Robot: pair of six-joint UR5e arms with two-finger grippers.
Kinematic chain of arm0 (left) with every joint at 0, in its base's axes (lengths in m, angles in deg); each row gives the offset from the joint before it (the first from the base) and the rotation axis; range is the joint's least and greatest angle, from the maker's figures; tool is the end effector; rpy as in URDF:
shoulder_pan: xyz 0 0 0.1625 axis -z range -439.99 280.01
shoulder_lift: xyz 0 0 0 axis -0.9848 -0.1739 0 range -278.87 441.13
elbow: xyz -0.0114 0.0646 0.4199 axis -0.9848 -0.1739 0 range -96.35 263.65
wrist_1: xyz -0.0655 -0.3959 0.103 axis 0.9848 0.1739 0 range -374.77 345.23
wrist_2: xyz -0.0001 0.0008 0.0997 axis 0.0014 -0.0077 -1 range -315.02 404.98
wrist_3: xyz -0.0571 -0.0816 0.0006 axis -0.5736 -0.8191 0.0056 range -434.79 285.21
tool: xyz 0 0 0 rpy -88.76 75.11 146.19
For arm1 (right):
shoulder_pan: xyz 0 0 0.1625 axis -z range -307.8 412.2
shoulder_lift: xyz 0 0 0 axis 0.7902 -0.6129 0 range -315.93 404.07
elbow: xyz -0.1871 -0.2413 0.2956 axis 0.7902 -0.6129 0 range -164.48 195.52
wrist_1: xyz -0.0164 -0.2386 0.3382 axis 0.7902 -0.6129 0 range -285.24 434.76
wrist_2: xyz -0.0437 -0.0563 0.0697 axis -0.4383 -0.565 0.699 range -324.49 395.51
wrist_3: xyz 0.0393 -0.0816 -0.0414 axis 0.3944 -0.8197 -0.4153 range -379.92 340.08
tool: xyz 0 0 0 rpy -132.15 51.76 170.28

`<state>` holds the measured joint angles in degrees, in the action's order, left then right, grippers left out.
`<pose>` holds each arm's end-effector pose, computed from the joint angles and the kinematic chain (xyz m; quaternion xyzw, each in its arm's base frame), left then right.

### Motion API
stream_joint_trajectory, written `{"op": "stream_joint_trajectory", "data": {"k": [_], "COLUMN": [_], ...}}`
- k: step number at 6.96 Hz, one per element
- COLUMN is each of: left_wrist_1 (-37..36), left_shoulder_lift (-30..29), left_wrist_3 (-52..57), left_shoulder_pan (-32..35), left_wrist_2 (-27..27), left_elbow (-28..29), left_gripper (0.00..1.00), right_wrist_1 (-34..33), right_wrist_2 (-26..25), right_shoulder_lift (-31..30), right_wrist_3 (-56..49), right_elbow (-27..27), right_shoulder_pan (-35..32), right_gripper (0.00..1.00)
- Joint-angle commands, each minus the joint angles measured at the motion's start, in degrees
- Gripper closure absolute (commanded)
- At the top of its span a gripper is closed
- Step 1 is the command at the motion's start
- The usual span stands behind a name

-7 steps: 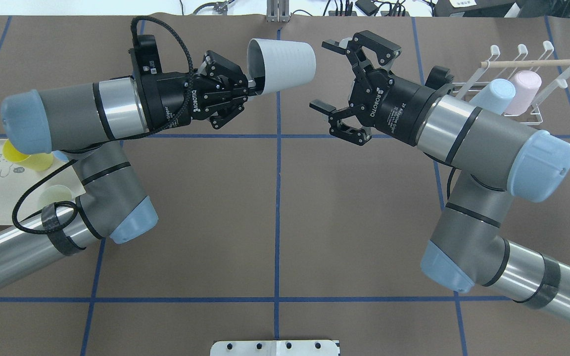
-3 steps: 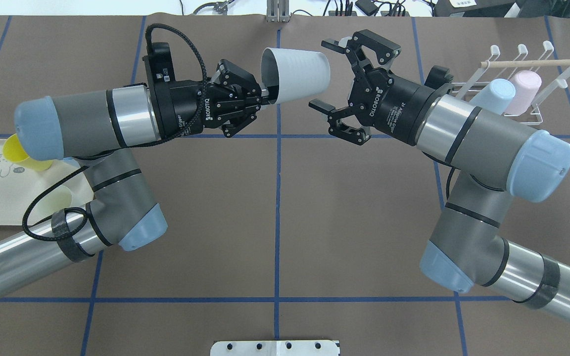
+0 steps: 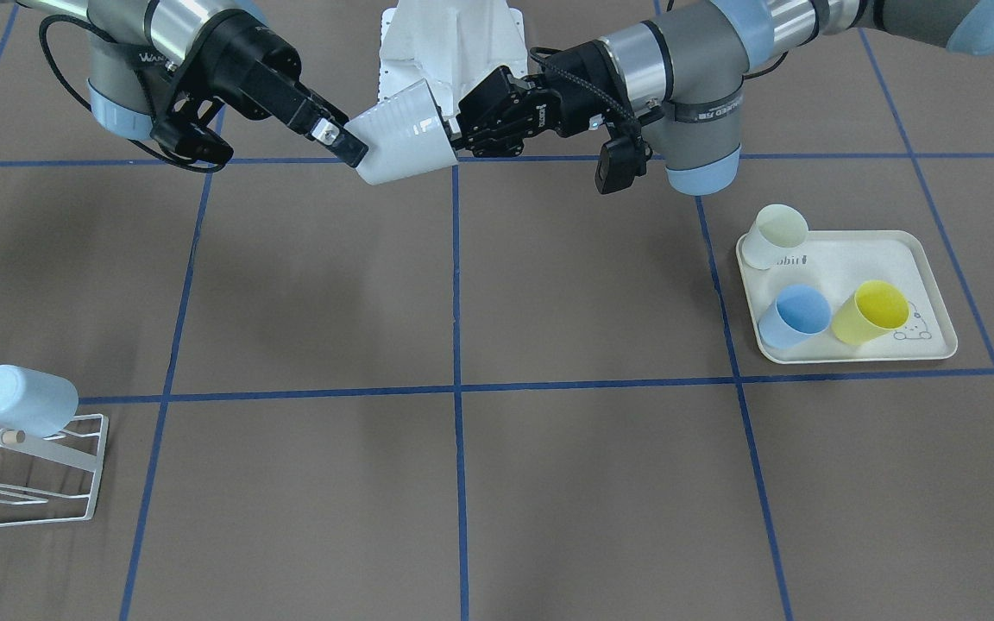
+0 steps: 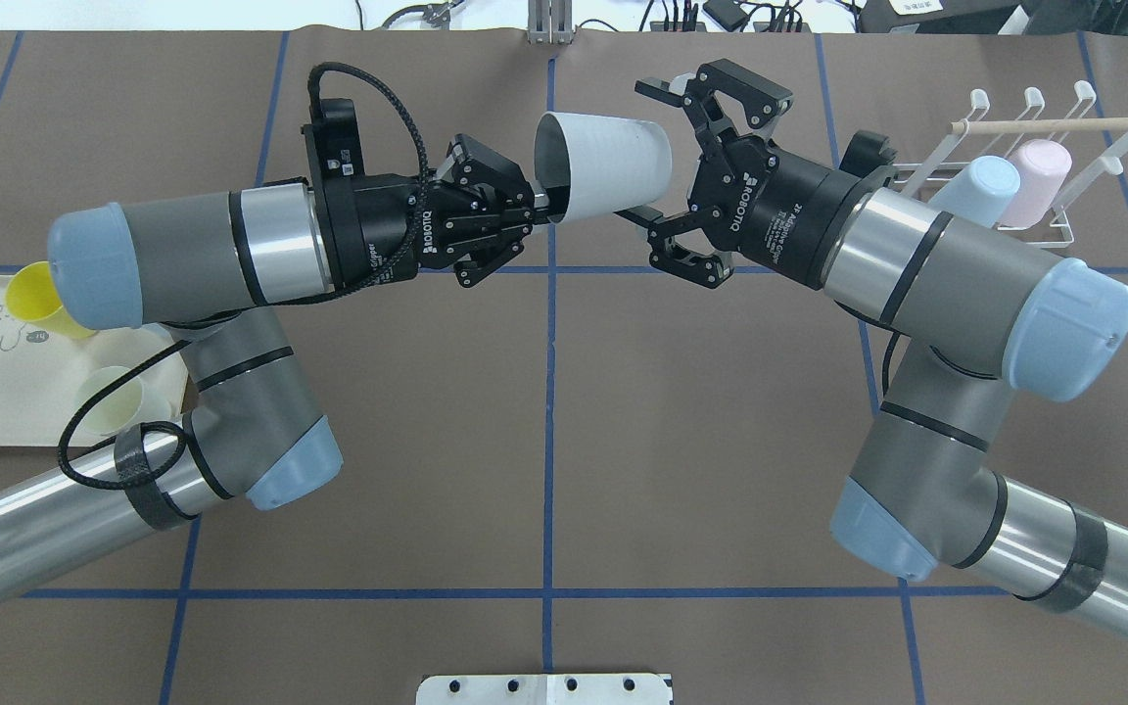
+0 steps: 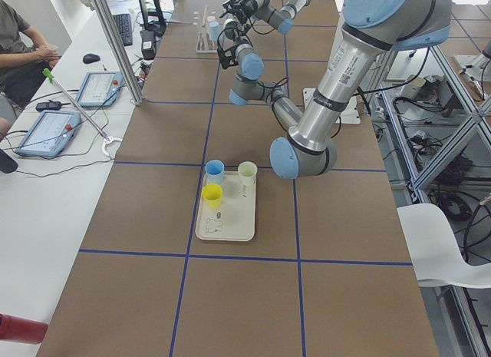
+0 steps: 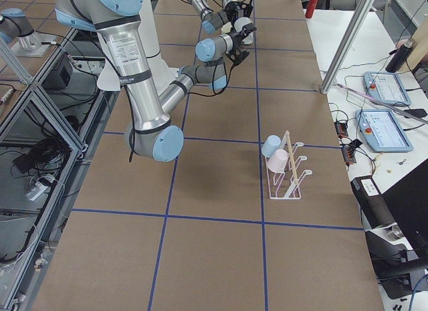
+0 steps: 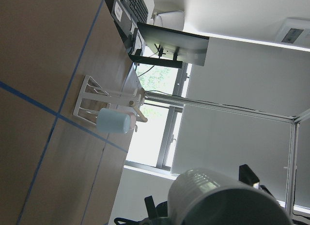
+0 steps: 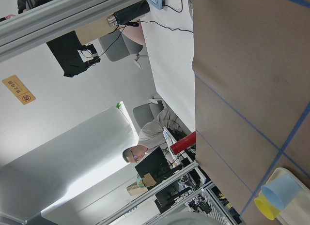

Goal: Transfer IKEA cup to right arm and place on rack

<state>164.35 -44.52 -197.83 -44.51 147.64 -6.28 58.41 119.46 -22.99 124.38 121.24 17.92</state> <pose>0.4156 -0.4331 0.1423 -0.0324 0.8813 -0.1789 0.4361 -0.3533 -0.4149 0.1790 -0.1152 -0.8219 0.4197 0.3676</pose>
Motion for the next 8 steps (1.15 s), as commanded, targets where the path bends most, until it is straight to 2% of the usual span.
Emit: {"op": "stream_joint_trajectory", "data": {"k": [1,2,3,4,5,6,8], "left_wrist_1": [0.1,0.1,0.0,-0.2,-0.4,-0.4,-0.8], "left_shoulder_lift": [0.0,0.0,-0.1,-0.1,-0.1,-0.2,-0.4], "left_wrist_3": [0.1,0.0,-0.1,-0.1,-0.1,-0.2,-0.1], "left_shoulder_pan": [-0.2,-0.2,-0.2,-0.2,-0.1,-0.1,0.0], "left_wrist_2": [0.0,0.0,0.0,0.0,0.0,0.0,0.0], "left_elbow": [0.0,-0.1,-0.2,-0.2,-0.3,-0.3,-0.4], "left_gripper": [1.00,1.00,0.91,0.74,0.23,0.09,0.09], "right_wrist_1": [0.0,0.0,0.0,1.4,2.7,2.7,2.7], "right_wrist_2": [0.1,0.1,0.1,-0.2,-0.4,-0.4,-0.8], "right_shoulder_lift": [0.0,-0.1,-0.3,-0.8,-1.1,-1.1,-1.1], "right_wrist_3": [-0.2,-0.2,-0.6,-0.9,-0.9,-0.9,-1.1], "right_elbow": [0.0,0.0,0.1,0.0,-0.2,-0.1,0.1], "right_shoulder_pan": [0.1,0.1,0.0,0.1,0.1,0.1,-0.1], "right_gripper": [0.31,0.73,1.00,1.00,1.00,1.00,1.00]}}
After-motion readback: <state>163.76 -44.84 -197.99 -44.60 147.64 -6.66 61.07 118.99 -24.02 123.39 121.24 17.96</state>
